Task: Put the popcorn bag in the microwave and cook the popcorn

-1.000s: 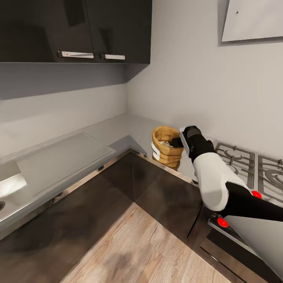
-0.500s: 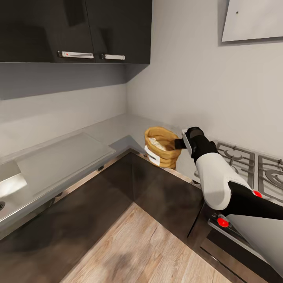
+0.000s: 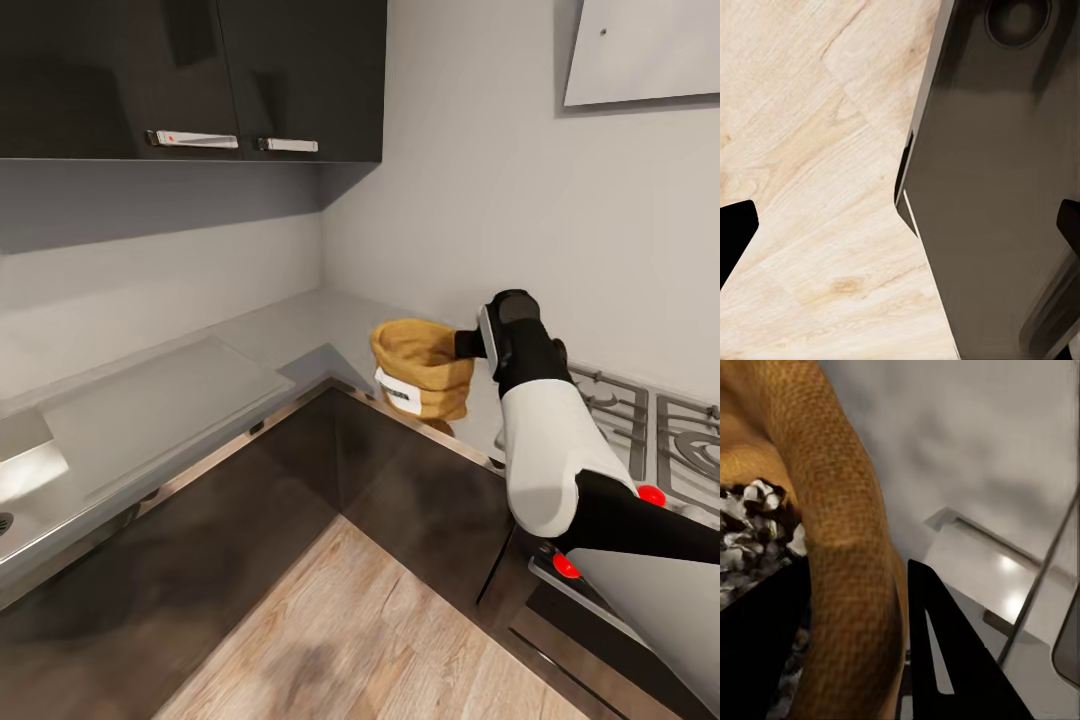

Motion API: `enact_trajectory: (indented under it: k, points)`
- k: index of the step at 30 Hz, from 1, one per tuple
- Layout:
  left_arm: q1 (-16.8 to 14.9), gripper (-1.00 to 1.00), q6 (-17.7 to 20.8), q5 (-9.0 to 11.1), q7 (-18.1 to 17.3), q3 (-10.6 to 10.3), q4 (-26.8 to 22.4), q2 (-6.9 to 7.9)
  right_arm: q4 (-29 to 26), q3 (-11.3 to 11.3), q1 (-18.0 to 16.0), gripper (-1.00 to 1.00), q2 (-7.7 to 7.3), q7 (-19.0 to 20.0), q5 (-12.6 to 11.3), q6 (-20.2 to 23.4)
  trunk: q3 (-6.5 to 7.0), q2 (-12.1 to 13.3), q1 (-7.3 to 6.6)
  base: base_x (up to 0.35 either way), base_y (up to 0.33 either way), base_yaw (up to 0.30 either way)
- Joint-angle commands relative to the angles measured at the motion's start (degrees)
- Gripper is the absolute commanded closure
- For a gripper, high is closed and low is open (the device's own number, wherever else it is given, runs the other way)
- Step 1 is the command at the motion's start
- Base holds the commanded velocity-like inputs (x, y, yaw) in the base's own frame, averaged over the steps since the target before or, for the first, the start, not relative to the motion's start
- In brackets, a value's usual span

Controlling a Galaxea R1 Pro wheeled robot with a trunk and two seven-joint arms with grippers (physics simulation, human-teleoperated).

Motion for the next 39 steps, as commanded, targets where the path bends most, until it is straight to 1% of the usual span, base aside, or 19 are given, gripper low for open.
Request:
enact_trajectory:
  k: [1, 6, 11, 13, 15, 26, 34, 39]
  points:
    - [0.0, -1.0, -0.2, 0.2, 0.0, 0.3, 0.0, -0.02, -0.1, -0.2, -0.1, 1.0, 0.07, 0.1, 0.1, 0.1, -0.05, 0.0, 0.0, 0.0, 0.0, 0.0]
    - [0.0, -1.0, -0.2, 0.2, 0.1, 0.3, 0.0, -0.02, -0.9, -0.5, -0.1, 1.0, 0.07, 0.7, 0.0, 0.1, -0.05, 0.0, 0.0, 0.0, 0.0, 0.0]
    - [0.0, -1.0, -0.3, 0.2, 0.0, 0.3, 0.0, -0.1, -1.7, -0.7, -0.1, 1.0, 0.07, 4.6, 0.0, 0.1, -0.05, 0.0, 0.0, -0.108, 0.0, 0.0]
    - [0.0, -1.0, -0.4, 0.2, 0.1, 0.3, 0.0, -0.67, -4.2, -0.7, -0.1, 1.0, 0.07, 7.0, 0.0, 0.1, -0.05, 0.0, 0.0, -0.318, 0.0, 0.0]
    - [0.0, -1.0, -0.4, 0.2, 0.1, 0.3, 0.1, -1.13, -5.1, -0.7, -0.1, 1.0, 0.07, 7.8, 0.0, 0.1, -0.05, 0.0, 0.0, -0.339, 0.0, 0.0]
    - [0.0, -1.0, -0.4, 0.2, 0.1, 0.3, 0.1, -1.29, -5.3, -0.7, -0.1, 1.0, 0.07, 8.2, 0.0, 0.1, -0.05, 0.0, 0.0, -0.344, 0.0, 0.0]
    - [0.0, -1.0, -0.4, 0.2, 0.1, 0.3, 0.1, -1.25, -4.3, -0.8, -0.1, 1.0, 0.07, 8.2, -0.1, 0.1, -0.05, 0.0, 0.0, -0.344, 0.0, 0.0]
    - [0.0, -1.0, -0.4, 0.2, 0.1, 0.3, 0.1, -1.25, 1.4, -0.8, -0.1, 1.0, 0.07, 8.0, -0.1, 0.1, -0.05, 0.0, 0.0, -0.345, 0.0, 0.0]
